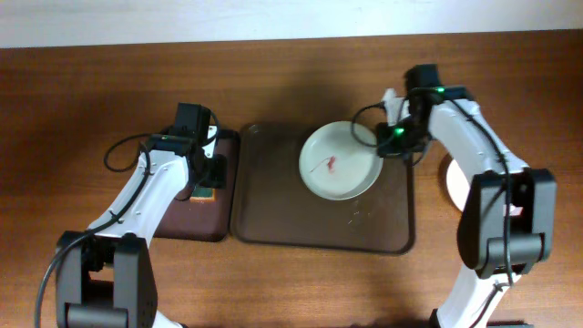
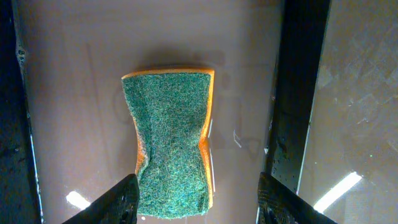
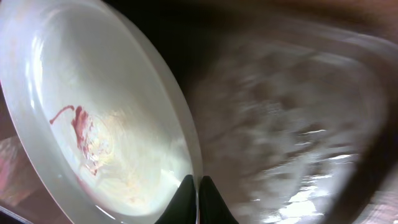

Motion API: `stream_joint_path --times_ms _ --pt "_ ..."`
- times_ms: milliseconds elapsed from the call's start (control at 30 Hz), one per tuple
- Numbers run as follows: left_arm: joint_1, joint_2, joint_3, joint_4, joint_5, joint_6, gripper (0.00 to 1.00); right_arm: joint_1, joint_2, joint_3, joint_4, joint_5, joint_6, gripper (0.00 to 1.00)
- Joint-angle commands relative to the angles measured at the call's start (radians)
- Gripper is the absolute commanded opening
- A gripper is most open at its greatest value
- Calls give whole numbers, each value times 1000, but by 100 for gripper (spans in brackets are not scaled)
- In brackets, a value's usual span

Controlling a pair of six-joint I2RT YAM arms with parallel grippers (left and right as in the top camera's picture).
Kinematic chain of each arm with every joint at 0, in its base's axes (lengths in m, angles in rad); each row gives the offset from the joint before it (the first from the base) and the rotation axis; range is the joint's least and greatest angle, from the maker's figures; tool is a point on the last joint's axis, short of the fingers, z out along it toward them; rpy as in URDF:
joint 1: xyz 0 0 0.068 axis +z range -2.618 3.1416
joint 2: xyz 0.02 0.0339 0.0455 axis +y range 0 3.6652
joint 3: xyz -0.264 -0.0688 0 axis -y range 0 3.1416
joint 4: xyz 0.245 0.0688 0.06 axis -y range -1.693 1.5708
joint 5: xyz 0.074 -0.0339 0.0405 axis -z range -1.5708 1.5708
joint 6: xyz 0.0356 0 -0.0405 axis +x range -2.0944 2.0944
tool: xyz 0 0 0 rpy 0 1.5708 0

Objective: Clean dirty plates on tray and stack at the side
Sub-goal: 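Grip the pale green plate with right gripper and drag it to tray center, then lift the sponge from the small black tray with left gripper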

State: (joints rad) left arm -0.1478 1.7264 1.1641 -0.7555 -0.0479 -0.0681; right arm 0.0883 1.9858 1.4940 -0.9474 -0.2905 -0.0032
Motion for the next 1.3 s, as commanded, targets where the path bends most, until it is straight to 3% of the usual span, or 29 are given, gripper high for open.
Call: stream_joint_path --times_ms 0,100,567,633,667,900,1133,1200,1267 --pt "7 9 0 7 11 2 58 96 -13 3 -6 -11 134 4" --pt "6 20 -2 11 11 2 57 162 -4 -16 1 68 223 4" --pt "7 175 -5 66 -76 2 51 213 17 -19 1 67 225 4" --pt "7 175 -4 66 -76 2 37 213 17 -19 1 67 226 4" --pt "7 174 -2 62 -76 2 36 213 17 -19 1 67 226 4" --pt "7 84 42 27 -81 2 53 213 17 -19 1 67 225 4" --pt "7 90 -2 40 -100 2 52 213 17 -19 0 66 225 4" --pt "7 93 -28 68 -99 1 48 213 17 -19 0 66 225 4" --pt "7 93 -31 79 -99 1 38 213 17 -19 -5 66 225 4"
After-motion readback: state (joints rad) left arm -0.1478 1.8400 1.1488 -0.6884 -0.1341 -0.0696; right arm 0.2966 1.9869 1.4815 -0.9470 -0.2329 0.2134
